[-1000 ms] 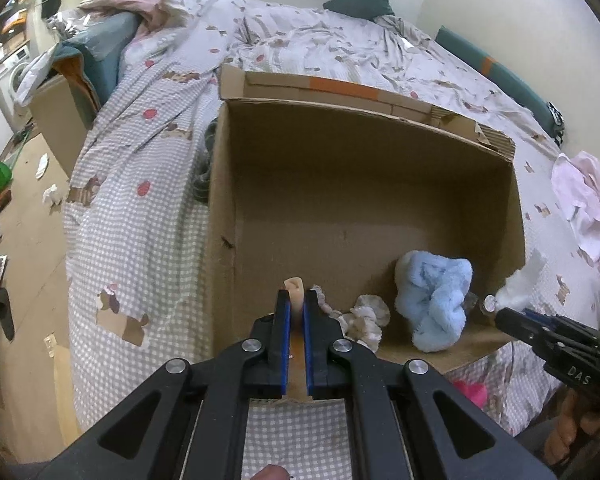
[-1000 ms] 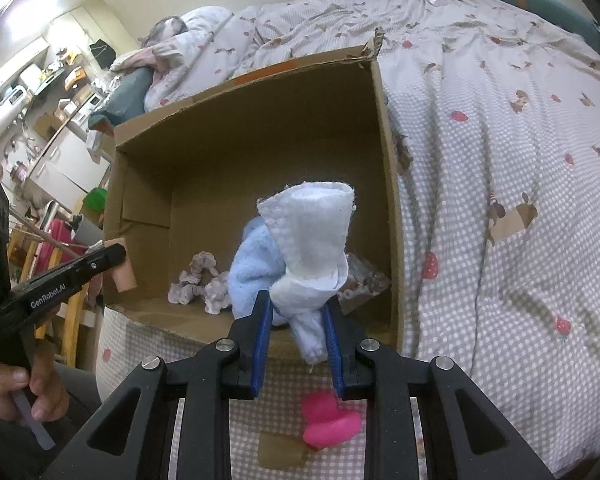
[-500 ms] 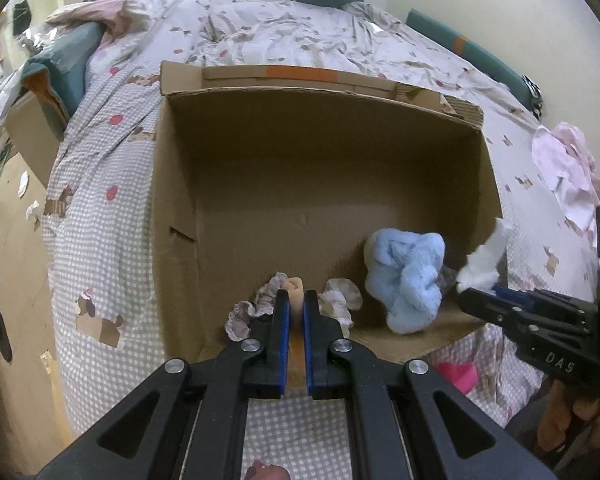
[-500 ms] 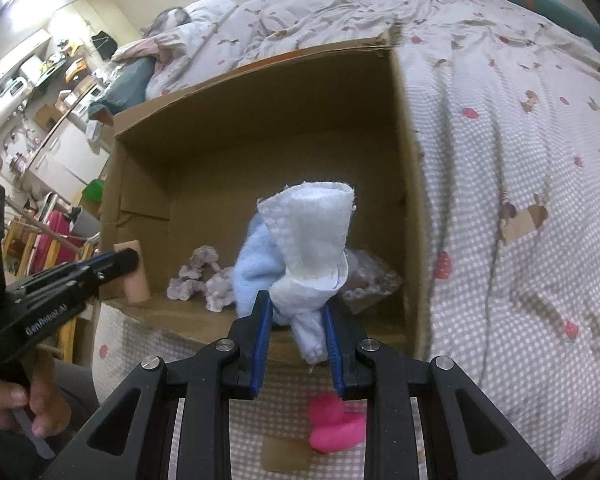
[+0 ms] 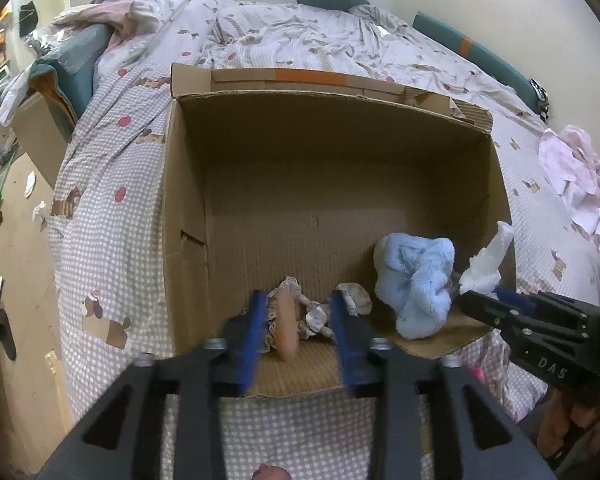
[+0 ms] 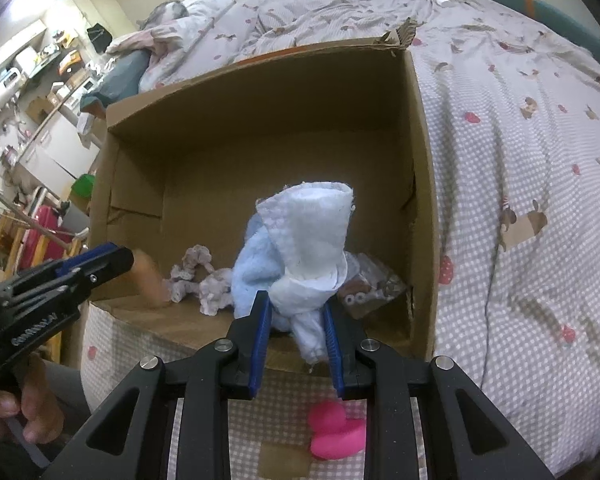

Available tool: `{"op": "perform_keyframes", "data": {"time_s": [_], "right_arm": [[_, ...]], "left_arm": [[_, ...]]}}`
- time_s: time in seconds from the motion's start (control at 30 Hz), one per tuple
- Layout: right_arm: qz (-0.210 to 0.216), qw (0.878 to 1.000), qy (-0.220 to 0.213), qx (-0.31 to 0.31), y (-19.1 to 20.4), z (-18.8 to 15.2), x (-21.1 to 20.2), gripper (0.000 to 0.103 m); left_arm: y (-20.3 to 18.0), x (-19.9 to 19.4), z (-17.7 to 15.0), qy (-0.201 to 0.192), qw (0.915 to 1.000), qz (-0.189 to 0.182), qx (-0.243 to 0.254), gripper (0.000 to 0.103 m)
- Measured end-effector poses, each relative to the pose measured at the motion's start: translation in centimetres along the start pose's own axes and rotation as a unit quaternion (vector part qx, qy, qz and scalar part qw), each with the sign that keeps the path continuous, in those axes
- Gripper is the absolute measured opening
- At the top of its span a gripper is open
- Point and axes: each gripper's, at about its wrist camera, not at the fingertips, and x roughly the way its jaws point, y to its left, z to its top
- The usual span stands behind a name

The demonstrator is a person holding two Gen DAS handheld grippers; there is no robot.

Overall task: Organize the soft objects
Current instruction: 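Open both grippers to drop the cloth and tube into the box, then grasp the pink heart-shaped sponge with the right gripper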

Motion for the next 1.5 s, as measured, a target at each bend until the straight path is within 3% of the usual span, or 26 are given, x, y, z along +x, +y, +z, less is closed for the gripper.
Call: {"op": "perform_keyframes", "data": {"time_s": [0.03,0.07,0.13,0.23,0.33,0.37,0.4,0.47,0.57,1.17,1.5], "right_arm": [[0.001,1.0,0.0,0.001,0.0,0.0,0.0,0.027],[0.002,1.0,0.0,0.003,0.0,0.0,0.0,0.027],[0.002,1.0,-0.002,0.006,-0.2,0.0,-0.1,0.027],[0.003,1.0,-0.002,0.009,-0.3,0.1,-0.1,0.027],[-0.001,1.0,0.0,0.015,-0.5,0.1,0.0,0.03],[-0.002,1.0,0.0,0.018,-0.6,0.1,0.0,0.039],[0.001,1.0,-0.001,0.021,-0.6,0.1,-0.1,0.065],[0.011,0.999,-0.022,0.03,-0.8,0.2,-0.8,0.081],[0.011,0.999,-0.043,0.026,-0.7,0.4,-1.6,0.081],[0.001,0.999,-0.033,0.015,-0.2,0.0,-1.7,0.081],[-0.006,0.999,-0.034,0.019,-0.5,-1.1,-2.9,0.081]], "left_arm": [[0.0,-0.1,0.0,-0.003,1.0,0.003,-0.001,0.065],[0.0,-0.2,0.0,-0.006,1.0,0.004,-0.001,0.073],[-0.1,-0.4,-0.1,-0.013,0.9999,0.008,0.002,0.075],[-0.1,-0.7,-0.1,-0.023,0.9996,0.017,0.004,0.091],[0.3,-0.9,0.1,-0.031,0.9993,0.022,-0.006,0.097],[0.5,-1.0,0.2,-0.031,0.9992,0.022,-0.01,0.101],[0.7,-1.0,0.3,-0.031,0.9992,0.02,-0.014,0.102],[1.1,-1.0,0.4,-0.029,0.9992,0.013,-0.024,0.102],[1.2,-1.2,0.4,-0.03,0.999,0.008,-0.031,0.102],[0.7,-1.2,-0.2,-0.023,0.9994,0.006,-0.025,0.102],[0.9,-3.3,-1.4,-0.04,0.9986,0.03,-0.019,0.102]]}}
